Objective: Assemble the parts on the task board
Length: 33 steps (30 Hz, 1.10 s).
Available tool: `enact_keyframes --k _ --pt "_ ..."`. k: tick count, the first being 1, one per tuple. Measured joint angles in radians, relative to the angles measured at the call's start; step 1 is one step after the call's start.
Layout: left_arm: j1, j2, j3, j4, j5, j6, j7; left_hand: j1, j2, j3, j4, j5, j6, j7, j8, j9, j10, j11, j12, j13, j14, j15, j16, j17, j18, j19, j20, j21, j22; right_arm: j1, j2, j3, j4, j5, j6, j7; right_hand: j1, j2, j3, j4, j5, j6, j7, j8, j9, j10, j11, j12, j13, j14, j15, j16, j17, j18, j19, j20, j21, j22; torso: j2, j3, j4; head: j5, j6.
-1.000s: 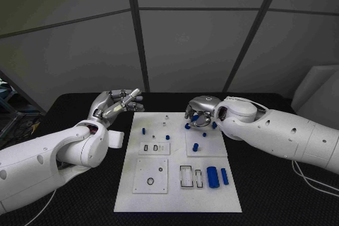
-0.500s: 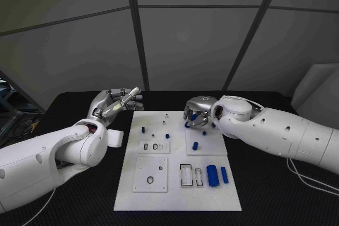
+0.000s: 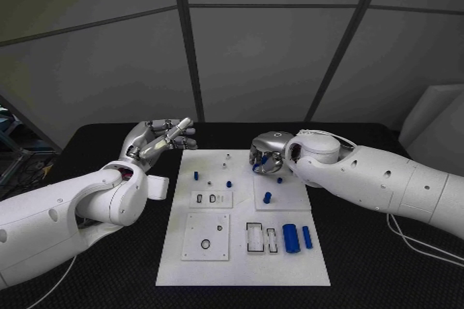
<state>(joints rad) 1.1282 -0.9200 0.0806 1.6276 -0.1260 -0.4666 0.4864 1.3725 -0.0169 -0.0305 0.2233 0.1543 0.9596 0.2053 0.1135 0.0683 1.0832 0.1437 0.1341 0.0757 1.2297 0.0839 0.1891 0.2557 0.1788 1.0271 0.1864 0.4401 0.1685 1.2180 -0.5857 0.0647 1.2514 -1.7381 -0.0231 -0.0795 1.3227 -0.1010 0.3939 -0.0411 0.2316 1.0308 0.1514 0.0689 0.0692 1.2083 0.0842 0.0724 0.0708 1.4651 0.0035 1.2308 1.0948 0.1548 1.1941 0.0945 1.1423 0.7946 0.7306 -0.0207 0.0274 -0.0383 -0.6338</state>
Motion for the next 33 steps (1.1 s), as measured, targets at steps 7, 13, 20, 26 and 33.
enact_keyframes --k 7,13,20,26,33 --pt "0.000 0.000 0.000 -0.001 0.000 0.005 -0.001 0.000 0.000 0.000 0.000 0.000 0.000 0.000 0.000 0.000 0.000 0.000 0.000 0.000 0.000 0.000 0.000 0.000 0.000 0.000 0.000 0.000 0.000 0.000 0.003 -0.003 -0.005 0.000 0.011 -0.002 0.005 0.005 0.014 -0.001 0.000 0.007 0.000 0.000 0.001 0.011 -0.004 0.000 0.002 0.000 0.000 0.015 0.014 -0.001 0.000 0.000 0.018 0.022 0.000 0.0000 -0.0005 0.000 -0.005" --pt "0.000 0.000 0.000 -0.002 0.000 0.007 -0.002 0.000 0.000 -0.003 -0.003 0.000 0.000 0.000 0.000 0.000 0.000 0.000 -0.004 0.000 0.000 0.000 0.000 0.001 0.000 0.000 0.000 0.000 0.000 0.001 0.005 -0.004 -0.009 0.000 0.014 -0.002 0.007 0.007 0.023 -0.004 0.000 0.011 0.001 0.000 0.001 0.014 -0.004 0.000 0.003 0.000 0.000 0.018 0.018 -0.016 0.000 0.000 0.025 0.029 0.001 0.0001 -0.0004 0.002 -0.007" --pt "0.001 -0.001 0.000 -0.003 0.000 0.010 -0.003 0.000 0.000 -0.003 -0.003 0.000 0.000 0.000 0.000 0.000 0.000 0.000 -0.004 0.000 0.000 0.000 0.000 0.001 0.000 0.000 0.000 0.000 0.000 0.001 -0.001 -0.005 -0.002 0.001 0.004 -0.001 0.035 0.016 0.053 -0.020 -0.011 0.044 -0.002 0.012 0.006 0.038 -0.007 -0.001 0.006 0.001 -0.001 0.036 0.031 -0.015 0.007 -0.004 0.052 0.057 0.001 0.0002 0.0002 0.003 -0.010" --pt "0.001 -0.001 0.000 -0.006 -0.001 0.011 -0.004 0.000 0.000 -0.003 -0.003 0.000 0.000 0.000 0.000 0.000 0.000 0.000 -0.004 0.000 0.000 0.000 0.000 0.001 0.000 0.000 0.000 0.000 0.000 0.000 -0.018 -0.006 0.030 0.014 -0.029 0.007 0.041 0.020 0.062 -0.029 -0.014 0.062 -0.009 0.015 0.011 0.046 -0.011 0.005 0.013 0.000 -0.007 0.041 0.034 -0.015 0.013 -0.005 0.069 0.082 0.001 0.0002 -0.0004 0.003 -0.011" --pt "0.001 -0.001 0.000 -0.008 0.001 0.013 -0.005 0.000 0.000 -0.003 -0.003 0.000 0.000 0.000 0.000 0.000 0.000 0.000 -0.004 0.000 0.000 0.000 -0.004 0.002 0.000 0.000 0.000 0.000 -0.001 -0.001 -0.023 -0.005 0.050 0.041 -0.099 0.022 0.044 0.023 0.068 -0.035 -0.005 0.062 -0.009 0.015 0.013 0.050 -0.008 0.005 0.013 0.000 -0.007 0.047 0.034 -0.015 0.013 -0.005 0.077 0.091 0.000 -0.0002 -0.0006 0.005 -0.007"
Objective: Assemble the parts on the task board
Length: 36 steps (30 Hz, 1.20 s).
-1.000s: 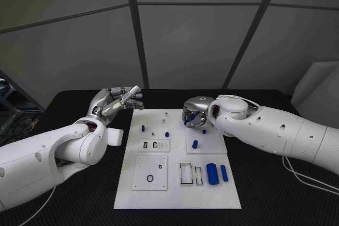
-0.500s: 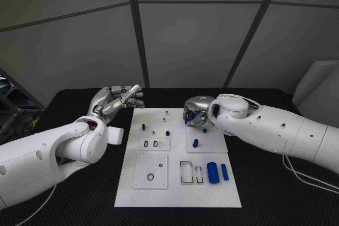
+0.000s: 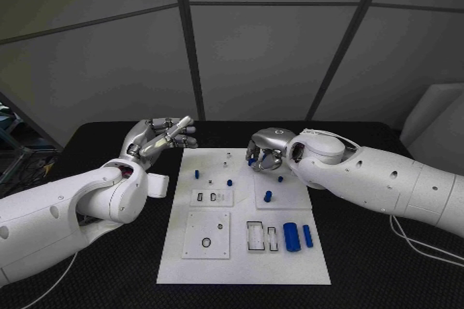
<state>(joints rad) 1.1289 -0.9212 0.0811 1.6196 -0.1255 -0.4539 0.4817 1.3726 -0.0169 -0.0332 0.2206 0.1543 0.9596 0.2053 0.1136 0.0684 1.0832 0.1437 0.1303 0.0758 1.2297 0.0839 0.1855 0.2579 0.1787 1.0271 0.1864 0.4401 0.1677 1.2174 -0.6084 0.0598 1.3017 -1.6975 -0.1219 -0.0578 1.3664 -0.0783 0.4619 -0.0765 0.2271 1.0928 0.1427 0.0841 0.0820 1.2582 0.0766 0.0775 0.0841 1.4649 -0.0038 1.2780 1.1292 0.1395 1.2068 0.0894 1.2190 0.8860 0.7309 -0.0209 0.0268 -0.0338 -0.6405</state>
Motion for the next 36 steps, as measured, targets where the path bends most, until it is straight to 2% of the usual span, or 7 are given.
enact_keyframes --k 7,16,26,30,36 --pt "0.000 0.001 0.000 -0.002 0.003 0.002 -0.001 0.000 0.000 0.000 0.000 0.000 0.000 0.000 0.000 0.000 0.000 0.000 0.000 0.000 -0.003 0.003 0.000 0.000 0.000 -0.004 0.004 0.000 0.000 0.001 0.039 0.000 -0.031 0.022 -0.080 0.013 0.001 0.001 0.002 -0.002 0.001 0.003 0.003 0.000 0.000 0.000 0.000 0.000 0.000 0.000 0.000 0.000 0.001 0.000 0.000 0.000 0.004 0.002 0.001 -0.0010 0.0019 0.001 0.007" --pt "0.001 0.003 0.000 -0.001 0.005 0.004 -0.001 0.000 0.000 -0.003 0.003 0.000 0.003 0.003 0.000 0.000 0.000 0.000 0.000 0.000 -0.003 0.003 -0.003 0.001 0.000 -0.004 0.004 0.000 -0.001 0.001 0.098 0.000 -0.088 0.033 -0.146 0.015 0.001 0.001 0.005 0.000 0.001 0.003 0.003 0.000 0.000 0.000 0.000 -0.002 -0.001 0.000 0.000 0.000 0.003 0.000 0.000 0.000 0.004 0.005 0.004 -0.0021 0.0024 0.009 0.002" --pt "0.003 0.008 0.000 0.001 0.007 0.005 -0.002 0.000 0.000 -0.003 0.003 0.000 0.003 0.003 0.000 0.000 0.000 0.000 0.000 0.000 -0.003 0.003 -0.007 0.002 0.000 -0.004 0.004 -0.004 -0.001 0.001 0.156 0.000 -0.160 0.034 -0.167 0.010 0.001 0.001 0.005 0.000 0.001 0.003 0.003 0.000 -0.001 0.000 0.000 -0.005 -0.001 0.000 0.000 0.006 0.003 0.000 0.000 0.000 0.008 0.006 0.008 -0.0036 0.0041 0.014 0.005" --pt "0.004 0.012 0.001 0.000 0.007 0.006 -0.002 0.000 0.000 -0.003 0.003 0.000 0.003 0.003 0.000 0.000 0.000 0.000 0.000 0.000 -0.003 0.003 -0.007 0.002 0.000 -0.004 0.004 -0.004 -0.001 0.001 0.169 0.000 -0.182 0.034 -0.167 0.006 0.001 0.001 0.005 0.000 -0.001 0.003 0.003 0.000 -0.001 0.000 0.000 -0.006 -0.001 0.000 0.000 0.006 0.003 0.000 0.000 0.000 0.008 0.007 0.010 -0.0040 0.0048 0.022 0.007" --pt "0.004 0.017 0.001 -0.001 0.007 0.007 -0.002 0.000 0.000 -0.003 0.003 0.000 0.003 0.003 0.000 0.000 0.000 0.000 0.000 0.000 -0.003 0.003 -0.007 0.002 0.000 -0.004 0.004 -0.004 -0.001 0.001 0.182 0.000 -0.204 0.033 -0.162 0.004 0.001 0.001 0.008 0.003 -0.005 0.003 0.003 0.000 -0.001 0.000 0.000 -0.006 -0.001 0.000 0.000 0.006 0.003 0.000 0.000 0.000 0.008 0.007 0.010 -0.0040 0.0048 0.027 0.002"
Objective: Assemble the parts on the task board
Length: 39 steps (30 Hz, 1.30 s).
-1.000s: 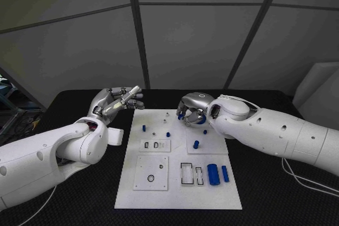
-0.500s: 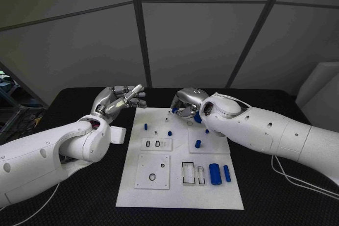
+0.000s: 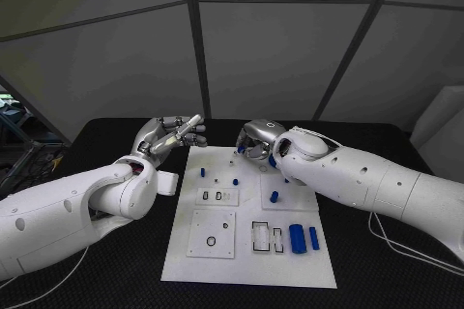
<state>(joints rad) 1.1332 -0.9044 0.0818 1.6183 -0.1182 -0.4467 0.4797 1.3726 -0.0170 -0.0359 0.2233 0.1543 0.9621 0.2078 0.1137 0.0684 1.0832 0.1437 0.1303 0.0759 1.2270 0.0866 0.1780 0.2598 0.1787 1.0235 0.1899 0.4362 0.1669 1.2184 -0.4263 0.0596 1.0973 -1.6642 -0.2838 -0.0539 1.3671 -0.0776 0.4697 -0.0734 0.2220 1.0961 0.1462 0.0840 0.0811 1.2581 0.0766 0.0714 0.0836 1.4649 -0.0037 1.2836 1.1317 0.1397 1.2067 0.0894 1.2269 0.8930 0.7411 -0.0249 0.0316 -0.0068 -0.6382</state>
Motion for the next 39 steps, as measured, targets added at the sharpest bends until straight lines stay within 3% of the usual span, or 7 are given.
enact_keyframes --k 36,39 --pt "0.006 0.011 0.001 -0.005 0.001 0.005 -0.002 0.000 0.000 -0.003 -0.003 0.000 -0.001 -0.001 0.000 0.000 0.000 0.000 -0.004 0.000 -0.003 0.003 0.000 0.001 0.000 0.000 0.000 0.000 -0.001 0.001 0.069 0.000 -0.079 -0.001 0.033 0.006 -0.004 0.000 -0.001 0.001 -0.008 0.000 0.000 -0.007 -0.001 -0.001 0.001 -0.008 -0.001 0.000 0.000 0.000 0.000 0.000 -0.004 0.004 0.000 -0.001 0.001 -0.0004 -0.0011 0.007 -0.005" --pt "0.007 0.012 0.001 -0.006 0.001 0.005 -0.002 0.000 0.000 -0.003 -0.003 0.000 -0.001 -0.001 0.000 0.000 0.000 0.000 -0.004 0.000 -0.003 0.003 0.000 0.001 0.000 0.000 0.000 0.000 -0.001 0.001 0.073 0.000 -0.084 -0.001 0.038 0.006 -0.011 -0.002 0.002 0.004 -0.010 -0.010 0.009 -0.015 -0.002 -0.019 0.004 -0.008 -0.001 0.000 0.000 0.004 0.000 0.000 -0.007 0.007 0.000 -0.004 0.001 -0.0002 -0.0012 0.007 -0.005"
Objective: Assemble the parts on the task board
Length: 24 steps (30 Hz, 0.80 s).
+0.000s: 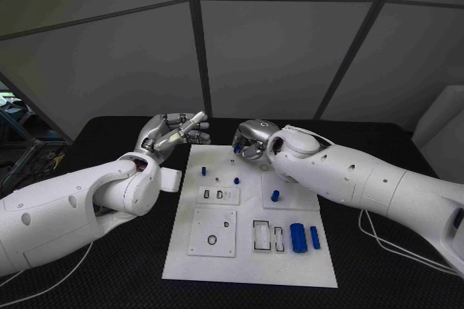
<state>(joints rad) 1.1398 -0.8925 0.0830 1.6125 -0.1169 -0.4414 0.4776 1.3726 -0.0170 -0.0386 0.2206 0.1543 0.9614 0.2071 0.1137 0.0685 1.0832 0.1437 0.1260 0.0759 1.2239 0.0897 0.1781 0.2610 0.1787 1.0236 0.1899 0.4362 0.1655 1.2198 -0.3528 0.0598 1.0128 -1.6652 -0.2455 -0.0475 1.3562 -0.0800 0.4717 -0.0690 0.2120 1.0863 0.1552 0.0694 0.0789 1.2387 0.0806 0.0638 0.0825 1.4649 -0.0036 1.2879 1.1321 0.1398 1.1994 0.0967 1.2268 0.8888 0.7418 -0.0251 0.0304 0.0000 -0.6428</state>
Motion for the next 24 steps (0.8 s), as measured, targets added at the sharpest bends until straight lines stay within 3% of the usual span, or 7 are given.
enact_keyframes --k 5,8,20,24 --pt "0.001 0.000 0.000 0.000 0.000 0.001 0.000 0.000 0.000 0.000 0.000 0.000 0.000 0.000 -0.004 0.000 0.000 0.000 0.000 0.000 0.000 0.000 -0.004 0.000 0.000 0.000 0.000 0.000 0.000 -0.001 0.006 -0.001 -0.013 0.000 0.013 0.000 -0.024 -0.024 0.005 0.003 -0.021 -0.085 0.020 -0.006 -0.014 -0.132 0.028 -0.003 -0.021 0.001 0.026 -0.003 -0.019 0.000 -0.041 0.020 -0.014 -0.042 0.000 0.0000 -0.0004 0.001 0.000" --pt "0.001 0.000 0.000 -0.001 0.000 0.001 -0.001 0.000 0.000 0.000 0.000 0.000 0.000 0.000 -0.004 0.000 0.000 0.000 0.000 0.000 0.000 0.000 -0.005 0.001 0.000 0.000 0.000 0.000 0.000 -0.001 0.007 -0.001 -0.017 0.000 0.019 -0.001 -0.029 -0.029 0.005 0.003 -0.027 -0.140 0.021 -0.006 -0.014 -0.206 0.041 -0.003 -0.021 0.002 0.031 -0.022 -0.048 0.000 -0.074 0.029 -0.041 -0.087 0.000 0.0000 -0.0005 0.001 0.000" --pt "0.002 -0.002 0.000 -0.003 0.000 0.003 -0.002 0.000 0.000 0.000 0.000 0.000 0.000 0.000 -0.004 0.000 0.000 0.000 0.000 0.000 0.000 0.000 -0.004 0.001 0.000 0.000 0.000 0.000 0.000 -0.001 -0.021 -0.002 0.027 0.000 0.020 0.000 -0.029 -0.029 -0.011 0.005 -0.027 -0.151 0.020 -0.006 -0.011 -0.232 0.043 0.005 -0.019 0.000 0.032 -0.028 -0.063 0.000 -0.081 0.033 -0.047 -0.105 0.000 0.0012 -0.0023 0.003 -0.004" --pt "0.002 -0.004 0.000 -0.004 0.000 0.004 -0.003 0.000 0.000 0.000 0.000 0.000 0.000 0.000 -0.004 0.000 0.000 0.000 0.000 0.000 0.000 0.000 -0.004 0.001 0.000 0.000 0.000 0.000 -0.001 -0.002 -0.078 -0.002 0.093 0.005 -0.008 0.000 -0.029 -0.029 -0.019 0.007 -0.027 -0.147 0.020 -0.006 -0.009 -0.225 0.037 0.018 -0.017 0.000 0.032 -0.033 -0.073 0.000 -0.081 0.033 -0.054 -0.112 -0.001 0.0024 -0.0045 0.002 -0.002"
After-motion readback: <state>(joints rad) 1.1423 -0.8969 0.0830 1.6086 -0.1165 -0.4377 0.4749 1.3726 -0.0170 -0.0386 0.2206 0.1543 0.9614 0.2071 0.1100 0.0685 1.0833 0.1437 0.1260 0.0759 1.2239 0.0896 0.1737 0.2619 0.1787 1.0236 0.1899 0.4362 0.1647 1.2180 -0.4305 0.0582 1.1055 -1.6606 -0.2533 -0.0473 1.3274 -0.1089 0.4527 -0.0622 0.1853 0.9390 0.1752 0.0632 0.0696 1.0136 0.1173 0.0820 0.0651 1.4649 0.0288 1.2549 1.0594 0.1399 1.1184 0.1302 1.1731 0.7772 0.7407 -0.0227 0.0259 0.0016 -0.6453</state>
